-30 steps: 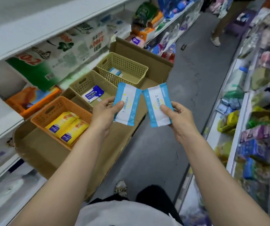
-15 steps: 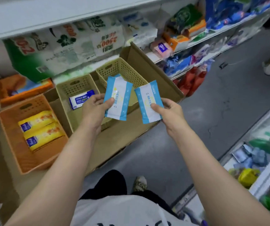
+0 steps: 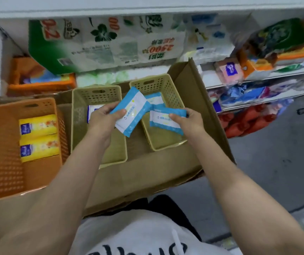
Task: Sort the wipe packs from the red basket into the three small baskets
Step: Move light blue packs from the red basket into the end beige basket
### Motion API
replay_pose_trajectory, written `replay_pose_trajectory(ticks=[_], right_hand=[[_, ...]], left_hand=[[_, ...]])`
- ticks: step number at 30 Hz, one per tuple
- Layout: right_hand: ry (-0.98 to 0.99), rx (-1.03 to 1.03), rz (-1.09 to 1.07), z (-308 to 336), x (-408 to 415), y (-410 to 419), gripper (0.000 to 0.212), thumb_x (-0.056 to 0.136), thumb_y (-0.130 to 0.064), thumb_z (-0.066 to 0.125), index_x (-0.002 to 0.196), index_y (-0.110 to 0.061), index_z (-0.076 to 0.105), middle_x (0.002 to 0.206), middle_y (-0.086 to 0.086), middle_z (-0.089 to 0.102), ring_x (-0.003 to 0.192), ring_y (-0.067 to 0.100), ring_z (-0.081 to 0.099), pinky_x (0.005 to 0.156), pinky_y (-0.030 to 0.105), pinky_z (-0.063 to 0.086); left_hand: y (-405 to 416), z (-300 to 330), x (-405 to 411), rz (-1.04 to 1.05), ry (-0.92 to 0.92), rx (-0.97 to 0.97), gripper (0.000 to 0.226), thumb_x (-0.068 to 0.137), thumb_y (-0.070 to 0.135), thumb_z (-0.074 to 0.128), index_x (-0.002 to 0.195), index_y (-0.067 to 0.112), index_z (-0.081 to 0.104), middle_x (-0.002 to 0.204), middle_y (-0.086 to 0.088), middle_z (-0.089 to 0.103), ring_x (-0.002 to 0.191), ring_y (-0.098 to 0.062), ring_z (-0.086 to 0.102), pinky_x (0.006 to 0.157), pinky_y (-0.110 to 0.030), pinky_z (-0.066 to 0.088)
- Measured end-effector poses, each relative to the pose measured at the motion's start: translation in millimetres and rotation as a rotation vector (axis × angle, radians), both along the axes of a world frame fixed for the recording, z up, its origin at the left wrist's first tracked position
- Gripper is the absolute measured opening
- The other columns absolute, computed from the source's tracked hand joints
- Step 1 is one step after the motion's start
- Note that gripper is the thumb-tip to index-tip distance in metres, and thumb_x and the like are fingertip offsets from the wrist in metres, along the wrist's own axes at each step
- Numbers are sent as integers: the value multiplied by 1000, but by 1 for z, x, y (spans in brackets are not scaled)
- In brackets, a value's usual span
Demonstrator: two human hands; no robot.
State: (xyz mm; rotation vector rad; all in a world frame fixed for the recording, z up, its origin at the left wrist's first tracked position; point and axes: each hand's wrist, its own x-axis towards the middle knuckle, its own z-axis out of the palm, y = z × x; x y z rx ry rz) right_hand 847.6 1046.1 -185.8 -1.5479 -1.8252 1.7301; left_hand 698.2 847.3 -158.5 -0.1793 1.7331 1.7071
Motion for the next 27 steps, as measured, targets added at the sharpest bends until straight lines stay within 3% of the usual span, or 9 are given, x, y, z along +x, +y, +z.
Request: replay_pose_trajectory(ticks=[4, 7, 10, 14, 19, 23, 27], right_hand=[[-151, 66, 186, -31, -30, 30, 27, 79, -23, 83, 100, -14, 70, 100, 7, 74, 89, 22, 72, 85, 42, 59], [-215, 84, 269, -49, -47, 46, 29, 79, -30, 82, 103, -17, 72, 90, -5, 73, 77, 8, 69, 70, 26, 58], [-271, 79, 381, -69, -65, 55, 30, 82, -33, 79, 107, -19, 71, 85, -11, 69, 72, 0, 63, 59, 16, 49], [-324, 128, 541, -94, -81, 56, 34, 86, -26, 76, 115, -12, 67, 109, 5, 71, 94, 18, 67, 76, 25, 50], [-387, 413, 784, -108, -80, 51, 64, 85, -14, 74, 139, -16, 40, 136, 14, 51, 121, 30, 53, 98, 38, 47], [-449, 640, 961, -113, -72, 50, 59, 84, -24, 75, 133, -16, 43, 138, 15, 39, 127, 32, 42, 107, 42, 41], [-453, 600, 995, -101, -76, 54, 53, 89, -33, 69, 133, -12, 49, 139, 13, 40, 129, 30, 40, 111, 40, 35]], left_hand=[[12, -12, -17, 38, -16, -89, 34, 81, 5, 76, 112, 10, 64, 114, -11, 70, 94, -22, 69, 76, -33, 54], [15, -17, -23, 101, -31, -108, 35, 81, 4, 76, 112, 3, 62, 118, -20, 68, 99, -30, 66, 87, -41, 52], [14, -21, -23, 159, -29, -108, 30, 83, 4, 74, 111, 4, 64, 115, -19, 68, 93, -26, 65, 80, -36, 52], [13, -21, -12, 284, -29, -127, 22, 82, 5, 75, 101, 12, 67, 110, -13, 69, 88, -19, 68, 71, -28, 53], [14, -18, 7, 359, -35, -150, 24, 83, 5, 74, 105, 11, 68, 111, -14, 69, 88, -19, 70, 70, -26, 55], [18, -15, 19, 392, -58, -170, 31, 83, 4, 73, 114, 5, 66, 106, -12, 70, 83, -17, 72, 63, -23, 56], [27, -13, 25, 360, -83, -180, 32, 83, 6, 73, 114, 3, 66, 104, -13, 72, 85, -19, 74, 65, -27, 59]])
